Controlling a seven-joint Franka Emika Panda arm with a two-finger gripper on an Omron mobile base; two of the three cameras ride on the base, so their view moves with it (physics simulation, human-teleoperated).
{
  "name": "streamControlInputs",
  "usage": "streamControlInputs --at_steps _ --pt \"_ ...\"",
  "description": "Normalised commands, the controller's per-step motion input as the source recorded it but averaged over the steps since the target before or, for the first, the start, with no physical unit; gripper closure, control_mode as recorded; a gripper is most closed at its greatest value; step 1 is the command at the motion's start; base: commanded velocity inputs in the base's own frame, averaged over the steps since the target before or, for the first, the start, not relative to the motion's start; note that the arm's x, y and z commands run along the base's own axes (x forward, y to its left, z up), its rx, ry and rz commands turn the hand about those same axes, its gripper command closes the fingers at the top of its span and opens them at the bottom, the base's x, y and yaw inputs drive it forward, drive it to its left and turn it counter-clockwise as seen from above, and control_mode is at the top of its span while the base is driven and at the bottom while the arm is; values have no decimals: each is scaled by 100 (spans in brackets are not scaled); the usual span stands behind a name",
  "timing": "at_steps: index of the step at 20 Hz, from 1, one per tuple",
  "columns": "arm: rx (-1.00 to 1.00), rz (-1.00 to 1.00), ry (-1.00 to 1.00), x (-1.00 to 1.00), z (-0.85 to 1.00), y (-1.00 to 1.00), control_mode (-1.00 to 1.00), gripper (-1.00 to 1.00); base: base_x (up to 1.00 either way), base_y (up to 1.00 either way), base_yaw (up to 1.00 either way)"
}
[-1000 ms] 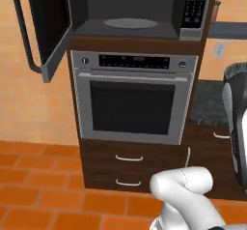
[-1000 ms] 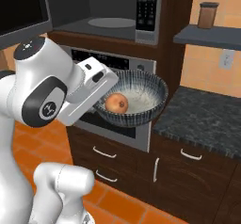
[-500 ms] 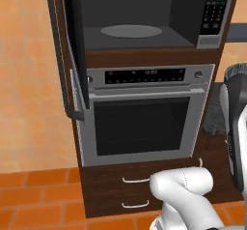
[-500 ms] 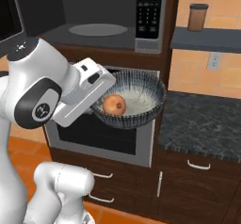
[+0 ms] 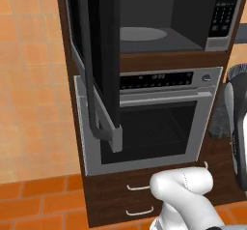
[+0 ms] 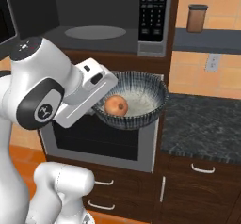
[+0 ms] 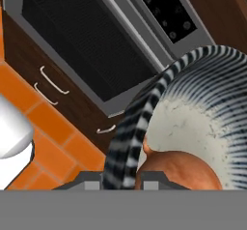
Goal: Pick the onion from the sink and place it in the bowl. Then pick the bowl and place it in the microwave. Then close the microwave door and press the start button.
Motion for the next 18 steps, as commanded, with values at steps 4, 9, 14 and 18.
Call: streamControlInputs --at_steps 4,9,14,18 --pt "0 0 0 0 0 0 100 100 0 51 -10" --pt "0 0 0 0 0 0 100 100 0 16 -1" --pt "0 0 -13 18 28 12 -100 100 5 1 0" --pt "-6 7 -24 31 92 90 -100 100 0 0 0"
